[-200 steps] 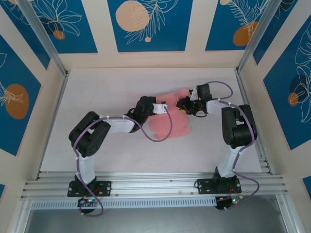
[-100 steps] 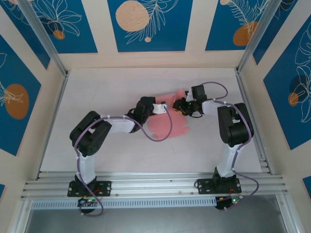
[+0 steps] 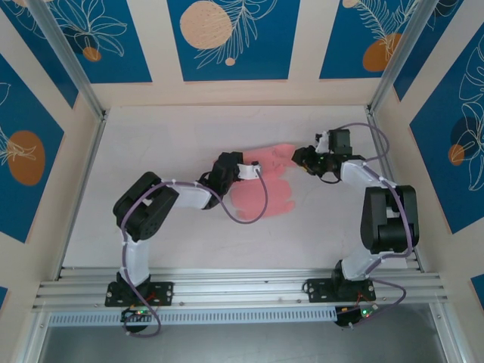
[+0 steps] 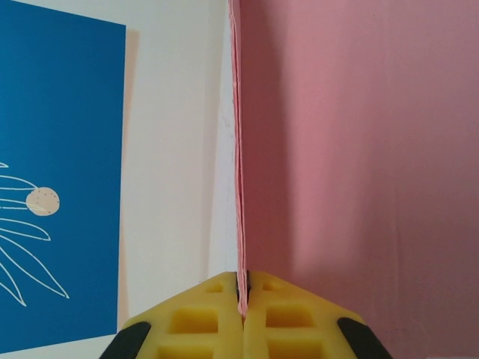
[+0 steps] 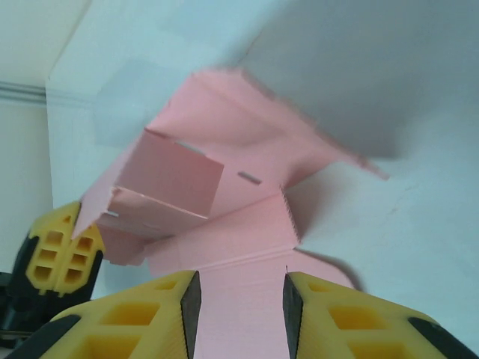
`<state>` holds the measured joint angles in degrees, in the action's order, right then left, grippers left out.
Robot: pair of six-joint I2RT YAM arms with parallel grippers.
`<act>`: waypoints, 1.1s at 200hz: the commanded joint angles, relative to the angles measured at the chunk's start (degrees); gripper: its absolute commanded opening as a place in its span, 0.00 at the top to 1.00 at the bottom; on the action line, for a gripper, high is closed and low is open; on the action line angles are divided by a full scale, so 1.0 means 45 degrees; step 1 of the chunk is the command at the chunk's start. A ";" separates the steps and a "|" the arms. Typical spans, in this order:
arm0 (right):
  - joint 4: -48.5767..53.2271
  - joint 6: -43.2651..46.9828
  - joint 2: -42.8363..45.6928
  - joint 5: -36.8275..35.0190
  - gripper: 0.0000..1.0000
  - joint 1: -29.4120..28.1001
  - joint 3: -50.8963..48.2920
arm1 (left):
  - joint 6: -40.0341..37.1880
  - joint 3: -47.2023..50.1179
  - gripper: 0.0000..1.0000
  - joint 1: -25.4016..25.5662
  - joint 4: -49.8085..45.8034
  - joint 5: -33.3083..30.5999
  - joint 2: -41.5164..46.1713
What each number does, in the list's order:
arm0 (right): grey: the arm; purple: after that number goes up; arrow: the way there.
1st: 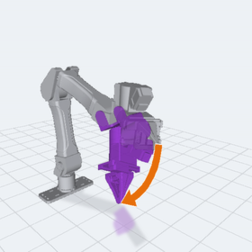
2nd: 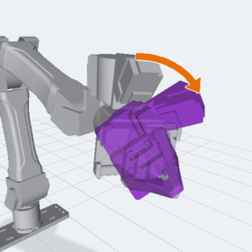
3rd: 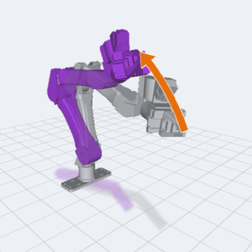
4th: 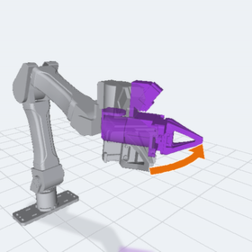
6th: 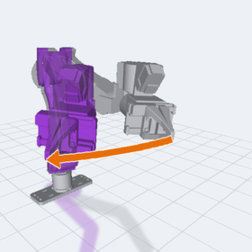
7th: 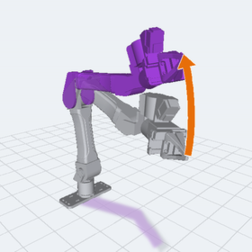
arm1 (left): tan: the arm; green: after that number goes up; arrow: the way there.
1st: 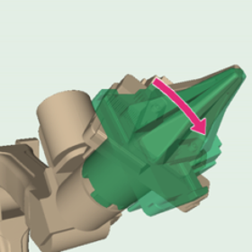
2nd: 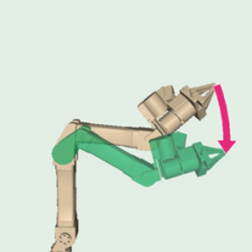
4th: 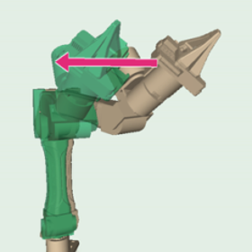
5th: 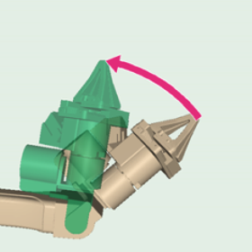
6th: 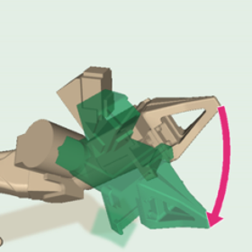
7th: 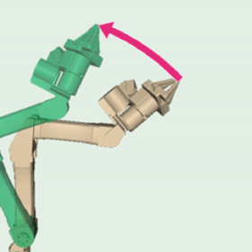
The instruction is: Fold the paper box
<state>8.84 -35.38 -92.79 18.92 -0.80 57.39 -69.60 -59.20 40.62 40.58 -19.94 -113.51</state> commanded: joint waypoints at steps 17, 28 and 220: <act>0.1115 0.0711 -0.0394 0.0682 0.63 0.1078 0.1257 | -0.0671 0.0304 1.00 -0.0028 0.1020 0.0171 -0.0297; 0.1140 0.0752 -0.0954 0.0882 0.63 0.1321 0.1849 | -0.0742 0.0310 1.00 -0.0037 0.1044 0.0227 -0.0311; -0.1250 0.0468 -0.5415 0.4625 0.65 0.0519 0.3213 | -0.0939 -0.0059 1.00 -0.0081 0.1494 -0.0208 -0.0897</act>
<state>6.17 -34.41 -122.63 36.99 1.50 74.98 -73.14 -58.24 40.62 46.52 -20.05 -116.03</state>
